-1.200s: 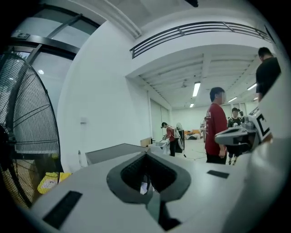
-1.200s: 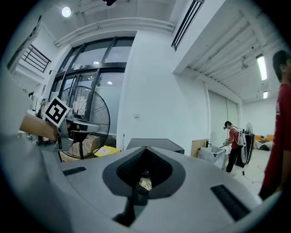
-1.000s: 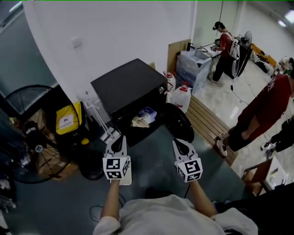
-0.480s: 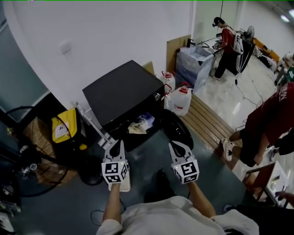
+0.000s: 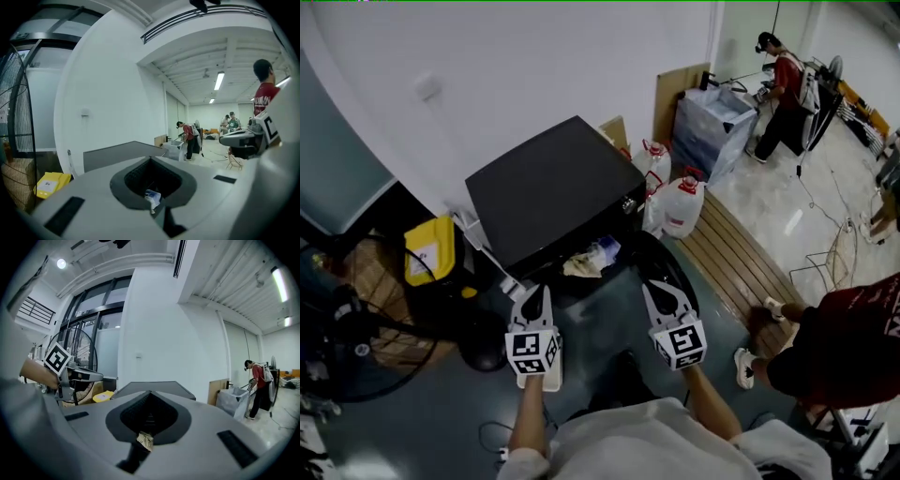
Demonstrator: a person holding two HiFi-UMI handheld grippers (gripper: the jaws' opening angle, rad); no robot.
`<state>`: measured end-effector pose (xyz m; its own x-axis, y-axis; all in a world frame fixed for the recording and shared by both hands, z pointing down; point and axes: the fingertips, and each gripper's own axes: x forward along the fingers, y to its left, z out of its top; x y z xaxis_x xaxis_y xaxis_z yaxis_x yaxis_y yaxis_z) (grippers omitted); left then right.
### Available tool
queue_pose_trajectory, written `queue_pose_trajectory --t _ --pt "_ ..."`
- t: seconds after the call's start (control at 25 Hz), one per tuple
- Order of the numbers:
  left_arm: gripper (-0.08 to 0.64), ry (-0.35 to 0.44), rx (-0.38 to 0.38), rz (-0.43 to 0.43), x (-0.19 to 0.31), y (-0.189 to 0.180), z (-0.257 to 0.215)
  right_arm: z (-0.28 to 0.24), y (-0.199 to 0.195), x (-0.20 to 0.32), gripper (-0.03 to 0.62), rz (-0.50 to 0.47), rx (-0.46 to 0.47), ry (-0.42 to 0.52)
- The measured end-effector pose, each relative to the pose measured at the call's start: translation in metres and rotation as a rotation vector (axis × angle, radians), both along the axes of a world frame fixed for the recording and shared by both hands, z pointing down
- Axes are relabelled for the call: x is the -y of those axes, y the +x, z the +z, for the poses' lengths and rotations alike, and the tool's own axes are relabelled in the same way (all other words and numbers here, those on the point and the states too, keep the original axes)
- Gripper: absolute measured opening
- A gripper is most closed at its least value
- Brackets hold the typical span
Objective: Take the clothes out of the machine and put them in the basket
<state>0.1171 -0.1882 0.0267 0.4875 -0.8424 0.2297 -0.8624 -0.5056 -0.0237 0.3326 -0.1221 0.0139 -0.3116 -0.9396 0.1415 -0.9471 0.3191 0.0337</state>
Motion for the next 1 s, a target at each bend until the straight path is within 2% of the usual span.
queue_pose_trajectory --t 0.24,0.48,0.72,1.0 --pt "0.018 -0.026 0.009 -0.025 0.012 0.0 0.025 0.024 -0.004 0.022 0.025 -0.046 0.002 -0.014" --pt "0.018 -0.066 0.021 -0.032 0.025 -0.012 0.077 0.062 -0.019 0.05 0.025 -0.064 -0.005 -0.024" --pt "0.018 -0.091 0.026 -0.022 0.025 -0.025 0.157 0.151 -0.03 0.062 0.025 -0.052 -0.027 -0.077" --pt "0.018 -0.125 0.026 -0.041 0.035 -0.048 0.274 0.26 -0.042 0.084 0.025 -0.048 -0.044 -0.101"
